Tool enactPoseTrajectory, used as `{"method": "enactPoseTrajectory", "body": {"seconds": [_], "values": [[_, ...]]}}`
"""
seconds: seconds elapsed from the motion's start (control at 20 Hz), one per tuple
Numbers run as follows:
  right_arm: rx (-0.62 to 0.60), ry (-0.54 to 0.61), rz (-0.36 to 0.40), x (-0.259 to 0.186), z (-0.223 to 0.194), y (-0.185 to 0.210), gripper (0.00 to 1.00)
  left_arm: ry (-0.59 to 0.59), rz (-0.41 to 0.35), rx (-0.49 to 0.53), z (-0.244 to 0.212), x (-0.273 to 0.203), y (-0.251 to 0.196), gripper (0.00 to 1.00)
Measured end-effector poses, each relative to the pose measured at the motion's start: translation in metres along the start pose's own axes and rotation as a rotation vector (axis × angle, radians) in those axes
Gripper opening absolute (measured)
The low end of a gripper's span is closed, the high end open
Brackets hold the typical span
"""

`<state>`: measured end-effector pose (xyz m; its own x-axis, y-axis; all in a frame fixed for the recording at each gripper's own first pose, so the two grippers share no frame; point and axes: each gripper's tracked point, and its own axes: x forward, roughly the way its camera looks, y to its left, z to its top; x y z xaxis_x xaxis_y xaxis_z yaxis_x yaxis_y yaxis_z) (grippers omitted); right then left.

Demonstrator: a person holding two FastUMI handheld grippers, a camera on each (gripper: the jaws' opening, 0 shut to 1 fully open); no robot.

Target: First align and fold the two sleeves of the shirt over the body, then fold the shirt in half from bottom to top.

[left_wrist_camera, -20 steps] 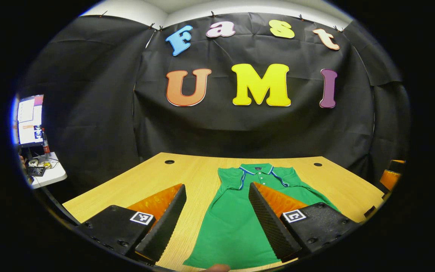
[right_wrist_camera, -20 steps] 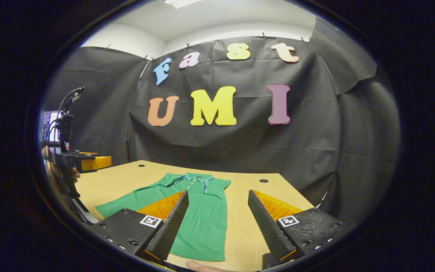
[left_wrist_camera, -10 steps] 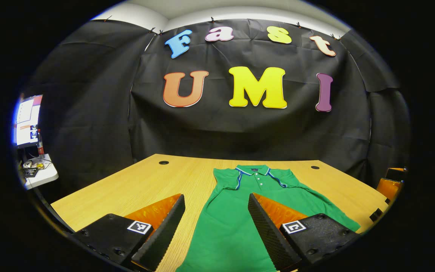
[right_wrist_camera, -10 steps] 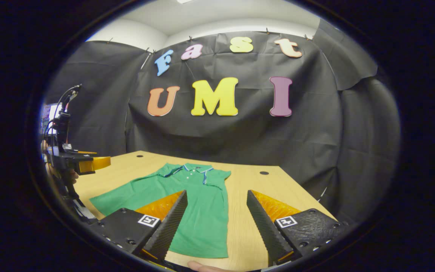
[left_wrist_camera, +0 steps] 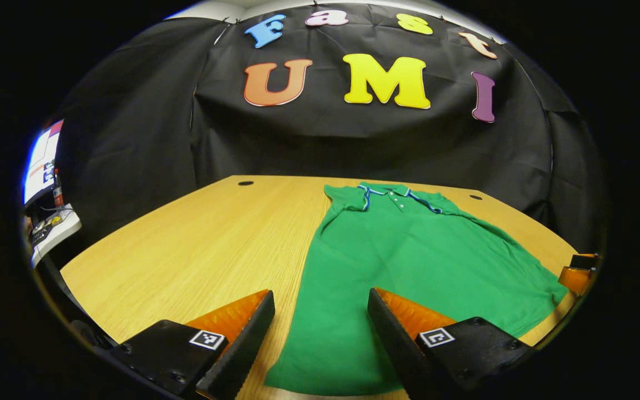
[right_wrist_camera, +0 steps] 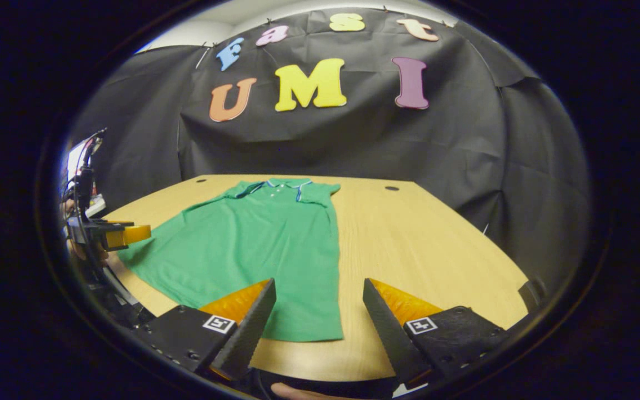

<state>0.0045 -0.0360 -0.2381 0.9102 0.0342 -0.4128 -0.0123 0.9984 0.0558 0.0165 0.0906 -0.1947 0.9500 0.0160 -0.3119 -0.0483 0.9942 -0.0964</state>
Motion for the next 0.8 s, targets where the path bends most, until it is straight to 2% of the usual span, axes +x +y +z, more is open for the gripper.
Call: {"method": "enactPoseTrajectory", "body": {"seconds": [0.15, 0.3, 0.4, 0.45, 0.5, 0.55, 0.6, 0.65, 0.7, 0.75, 0.8], "values": [[0.013, 0.053, 0.021, 0.004, -0.021, 0.001, 0.96, 0.003, -0.017, 0.005, -0.005, -0.001, 0.000, 1.00], [-0.005, 0.050, 0.026, 0.009, -0.019, 0.004, 0.95, 0.030, 0.020, 0.048, -0.010, 0.001, 0.005, 1.00], [0.006, 0.057, 0.010, 0.015, -0.020, 0.003, 0.92, 0.023, 0.030, 0.045, -0.007, 0.004, 0.002, 0.99], [0.018, 0.055, 0.007, 0.016, -0.018, 0.004, 0.88, 0.022, 0.043, 0.039, -0.007, 0.005, 0.003, 0.94], [0.026, 0.064, 0.003, 0.019, -0.018, 0.006, 0.77, 0.022, 0.046, 0.041, -0.006, 0.007, 0.000, 0.78], [0.036, 0.068, 0.007, 0.020, -0.017, 0.009, 0.69, 0.025, 0.038, 0.048, -0.006, 0.009, -0.004, 0.70], [0.052, 0.072, 0.022, 0.023, -0.016, 0.013, 0.50, 0.028, 0.016, 0.061, -0.005, 0.011, -0.011, 0.63], [0.063, 0.073, 0.032, 0.025, -0.015, 0.017, 0.33, 0.030, -0.002, 0.071, -0.006, 0.011, -0.017, 0.42], [0.072, 0.075, 0.039, 0.029, -0.013, 0.018, 0.17, 0.030, -0.008, 0.076, -0.005, 0.012, -0.020, 0.28], [0.060, 0.069, 0.042, 0.030, -0.010, 0.020, 0.05, 0.030, -0.005, 0.083, -0.004, 0.012, -0.021, 0.11], [0.036, 0.074, 0.042, 0.031, -0.009, 0.020, 0.03, 0.035, -0.009, 0.084, -0.003, 0.012, -0.023, 0.10]]}}
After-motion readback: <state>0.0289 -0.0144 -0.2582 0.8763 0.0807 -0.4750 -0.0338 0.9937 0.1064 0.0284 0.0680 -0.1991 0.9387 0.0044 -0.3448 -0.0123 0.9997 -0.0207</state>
